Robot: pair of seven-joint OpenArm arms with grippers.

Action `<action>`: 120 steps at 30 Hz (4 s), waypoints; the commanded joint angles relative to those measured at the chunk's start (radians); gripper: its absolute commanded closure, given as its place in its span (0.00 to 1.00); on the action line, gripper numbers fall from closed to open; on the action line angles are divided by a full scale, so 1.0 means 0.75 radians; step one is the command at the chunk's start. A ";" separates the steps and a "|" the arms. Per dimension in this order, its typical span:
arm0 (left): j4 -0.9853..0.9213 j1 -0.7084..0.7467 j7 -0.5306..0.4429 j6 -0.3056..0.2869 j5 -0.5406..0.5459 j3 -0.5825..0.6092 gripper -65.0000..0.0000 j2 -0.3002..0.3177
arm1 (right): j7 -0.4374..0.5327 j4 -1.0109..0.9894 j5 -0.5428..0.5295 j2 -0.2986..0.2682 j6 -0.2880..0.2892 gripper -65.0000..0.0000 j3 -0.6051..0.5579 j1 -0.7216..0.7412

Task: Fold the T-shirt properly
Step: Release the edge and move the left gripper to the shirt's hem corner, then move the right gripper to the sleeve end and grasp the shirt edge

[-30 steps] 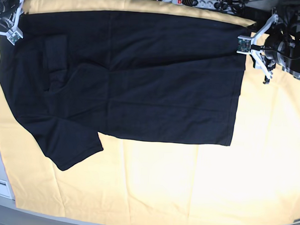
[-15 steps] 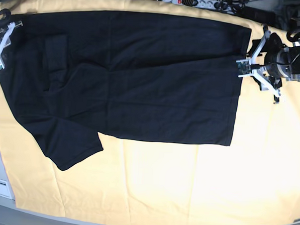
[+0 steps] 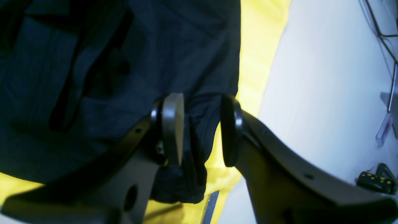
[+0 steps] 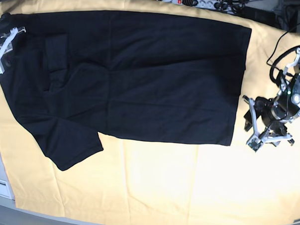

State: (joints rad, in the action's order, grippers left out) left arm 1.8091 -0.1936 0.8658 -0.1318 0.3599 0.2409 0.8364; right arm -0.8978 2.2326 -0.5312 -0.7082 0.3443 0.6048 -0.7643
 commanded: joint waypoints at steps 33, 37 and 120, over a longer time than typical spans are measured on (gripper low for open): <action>-1.173 -0.399 -0.062 -0.559 0.650 -0.453 0.26 -0.481 | 0.021 0.013 0.005 -0.023 -0.005 0.65 0.016 -0.001; -1.173 -0.400 -0.021 -0.591 0.664 -0.453 0.26 -0.499 | 0.021 0.013 0.005 -0.023 -0.006 0.65 0.016 -0.001; -1.173 -0.396 0.104 -0.633 0.774 -0.454 1.00 -0.516 | 0.126 -1.842 -0.223 0.216 0.281 0.49 -0.669 1.751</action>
State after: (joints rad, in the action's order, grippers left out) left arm 0.9142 -0.4625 0.9615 -0.5995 0.9184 -0.0929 0.4347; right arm -0.8295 0.8368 -0.6804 -0.5247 0.5503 0.0959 0.5159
